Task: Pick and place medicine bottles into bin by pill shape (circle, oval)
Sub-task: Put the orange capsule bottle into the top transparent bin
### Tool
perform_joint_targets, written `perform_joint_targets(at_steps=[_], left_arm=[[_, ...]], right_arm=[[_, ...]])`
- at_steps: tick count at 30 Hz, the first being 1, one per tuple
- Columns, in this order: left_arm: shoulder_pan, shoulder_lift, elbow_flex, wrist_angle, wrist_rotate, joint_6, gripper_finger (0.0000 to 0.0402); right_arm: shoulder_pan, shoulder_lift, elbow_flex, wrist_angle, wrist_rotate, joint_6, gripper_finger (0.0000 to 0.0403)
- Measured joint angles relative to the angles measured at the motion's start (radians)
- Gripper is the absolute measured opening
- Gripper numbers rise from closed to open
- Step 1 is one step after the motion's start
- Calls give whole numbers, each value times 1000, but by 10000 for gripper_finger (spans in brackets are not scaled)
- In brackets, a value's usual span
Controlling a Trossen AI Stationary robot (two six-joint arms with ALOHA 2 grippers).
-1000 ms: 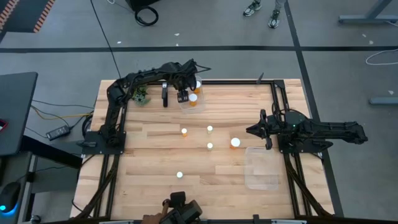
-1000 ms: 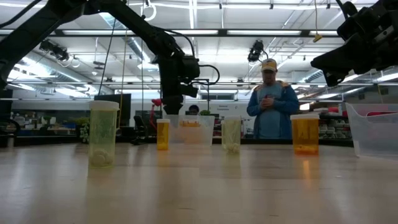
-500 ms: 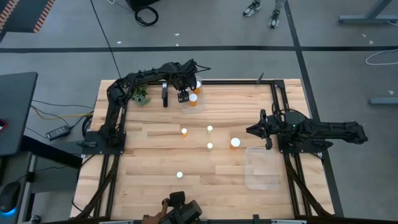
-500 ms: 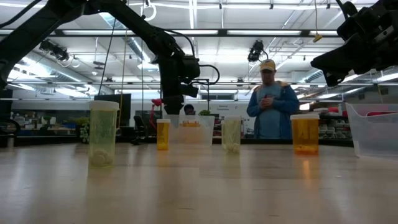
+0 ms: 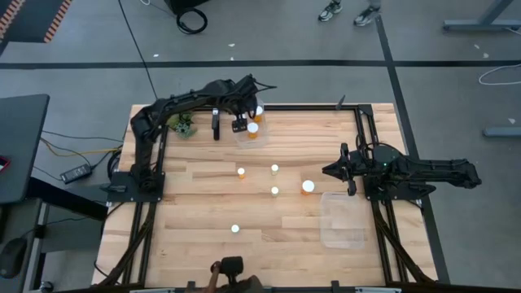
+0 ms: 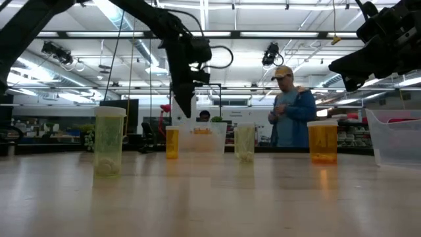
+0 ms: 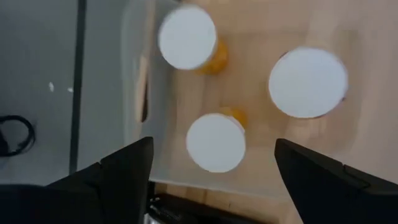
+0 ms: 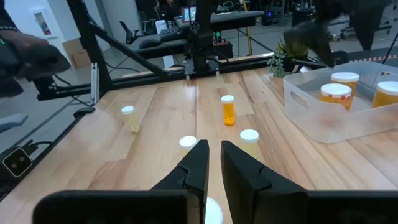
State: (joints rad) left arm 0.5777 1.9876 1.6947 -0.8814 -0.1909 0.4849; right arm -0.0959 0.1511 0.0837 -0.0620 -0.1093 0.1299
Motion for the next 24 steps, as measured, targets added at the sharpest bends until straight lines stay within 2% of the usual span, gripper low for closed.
perform_joint_targets(at_steps=[5, 10, 16, 24], left_arm=[[-26, -62, 0, 9, 7, -8, 337], [-70, -94, 0, 34, 78, -45, 321], [-154, -119, 0, 67, 105, -64, 294], [-265, -216, 0, 63, 148, -114, 249]], right_arm=[[0, 0, 0, 0, 0, 0, 49], [0, 0, 0, 0, 0, 0, 49], [0, 0, 0, 0, 0, 0, 49], [0, 0, 0, 0, 0, 0, 49]])
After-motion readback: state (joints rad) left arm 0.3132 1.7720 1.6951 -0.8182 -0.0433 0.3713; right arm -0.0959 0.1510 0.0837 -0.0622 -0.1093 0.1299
